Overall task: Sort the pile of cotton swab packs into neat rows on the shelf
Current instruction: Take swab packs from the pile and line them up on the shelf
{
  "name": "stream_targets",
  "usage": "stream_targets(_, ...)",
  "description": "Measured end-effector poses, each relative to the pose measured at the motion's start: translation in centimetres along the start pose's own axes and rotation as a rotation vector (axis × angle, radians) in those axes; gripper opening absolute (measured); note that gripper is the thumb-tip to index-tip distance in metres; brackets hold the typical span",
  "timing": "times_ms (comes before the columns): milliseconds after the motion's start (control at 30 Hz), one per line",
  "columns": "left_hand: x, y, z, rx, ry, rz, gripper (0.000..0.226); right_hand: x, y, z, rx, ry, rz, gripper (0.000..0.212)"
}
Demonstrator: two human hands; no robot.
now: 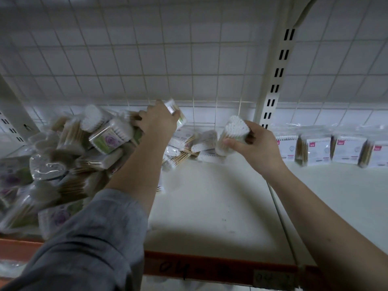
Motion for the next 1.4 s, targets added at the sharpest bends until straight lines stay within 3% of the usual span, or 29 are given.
stream_targets(200,-0.6,-0.9,0.3,0.011,-0.076,0.14,0.046,-1.6,0.0,0.9,0.042,-0.07,0.023,0.046)
stream_targets(367,-1.6,-0.6,0.4,-0.074,-0.207,0.256,0.048,-3.6,-0.1,1.0,0.096,-0.111,0.049,0.039)
stream_targets(533,-2.8,0.7,0.6,-0.248,-0.32,0.328,0.05,-5.3,0.3,0.6,0.082,-0.14,0.1,0.036)
stream_targets(633,-4.0,1.9,0.8,-0.546,-0.383,0.358,0.048,-6.5,0.4,0.2,0.102,-0.159,0.129,0.043)
stream_targets(733,-5.0,2.5,0.6,-0.796,-0.368,0.336,0.044,-7.8,0.4,-0.3,0.128,-0.191,0.162,0.041)
stream_targets(833,-6.5,2.6,0.0,-0.905,-0.331,0.309,0.041,-9.5,0.4,-0.7,0.141,-0.206,0.194,0.032)
stream_targets(967,-8.5,2.0,-1.1,-0.944,-0.314,0.24,0.039,-12.2,0.4,-1.0,0.155,-0.236,0.221,0.03)
stream_targets(1233,-13.4,0.2,-1.8,-0.986,-0.33,0.072,0.035,-17.6,1.5,-0.3,0.205,-0.348,0.4,0.05)
stream_targets(1400,-16.0,-0.7,-1.1,-1.056,-0.29,0.006,0.033,-20.5,3.8,0.2,0.241,-0.383,0.468,0.052)
Point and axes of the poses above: each hand's wrist, its own x-axis towards the middle knuckle, its own y-axis out of the back of the hand, z = x × y, the point moved 5 cm from there along x, towards the middle knuckle, and after that the axes turned 6 degrees about -y, right-handed, at the moved point
